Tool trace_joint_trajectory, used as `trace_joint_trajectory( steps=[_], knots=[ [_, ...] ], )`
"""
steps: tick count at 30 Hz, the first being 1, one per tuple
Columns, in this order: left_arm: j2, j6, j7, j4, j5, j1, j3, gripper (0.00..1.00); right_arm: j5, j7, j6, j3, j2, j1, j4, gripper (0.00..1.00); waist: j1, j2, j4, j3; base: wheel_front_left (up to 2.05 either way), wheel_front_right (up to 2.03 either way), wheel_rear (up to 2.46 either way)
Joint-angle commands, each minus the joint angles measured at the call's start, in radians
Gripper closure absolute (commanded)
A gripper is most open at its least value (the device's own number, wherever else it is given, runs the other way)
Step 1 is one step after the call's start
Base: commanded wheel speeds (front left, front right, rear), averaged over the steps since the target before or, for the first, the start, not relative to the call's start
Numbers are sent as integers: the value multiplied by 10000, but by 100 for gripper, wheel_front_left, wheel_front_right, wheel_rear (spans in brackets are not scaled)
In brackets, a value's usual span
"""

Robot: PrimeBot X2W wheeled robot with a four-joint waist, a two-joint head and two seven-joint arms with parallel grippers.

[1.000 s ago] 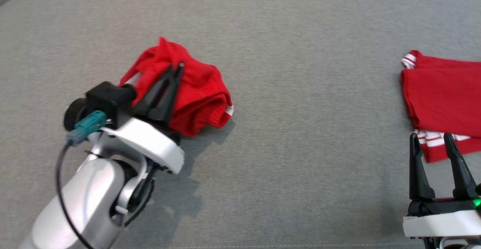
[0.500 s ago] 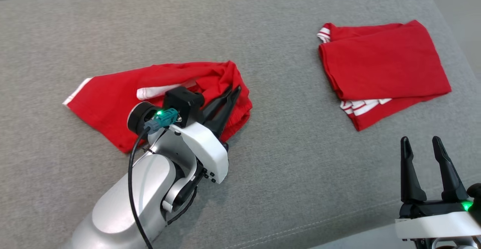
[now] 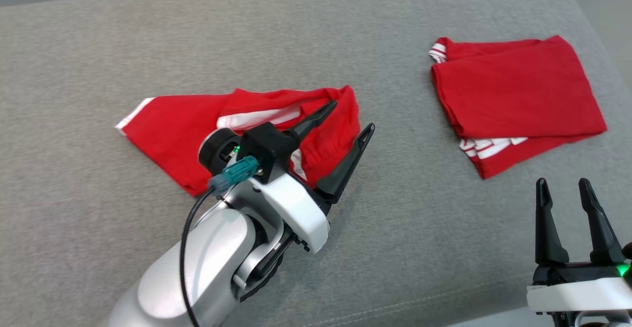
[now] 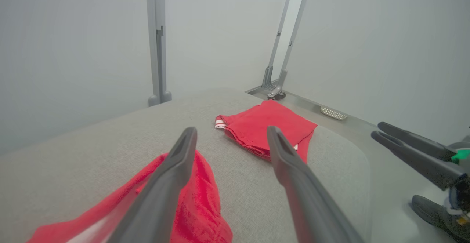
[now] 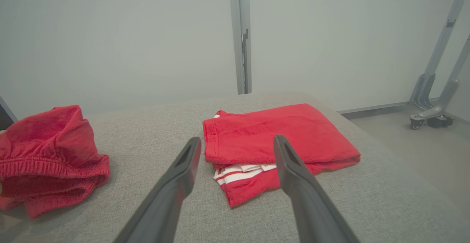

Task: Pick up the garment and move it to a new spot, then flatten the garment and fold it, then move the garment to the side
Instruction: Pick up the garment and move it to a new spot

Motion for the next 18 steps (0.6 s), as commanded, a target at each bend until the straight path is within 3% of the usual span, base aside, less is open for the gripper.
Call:
trace_joint_trajectory(
  steps=[1, 11, 18],
  knots=[
    [291, 198, -146, -520, 139, -53, 383, 0, -127, -132, -2, 118, -143, -98, -281, 0, 0, -1, 427, -213, 0, 0, 0],
    [2006, 2214, -743, -2571, 79, 1959, 2193, 0, -874, -133, -2, -67, -143, -267, -338, 0, 0, -1, 2471, -680, 0, 0, 0],
    [2480, 3159, -1714, -2694, -726, 4012, 3715, 0, -1170, -133, -2, 153, -155, -223, 15, 0, 0, -1, 3209, -1130, 0, 0, 0]
  ],
)
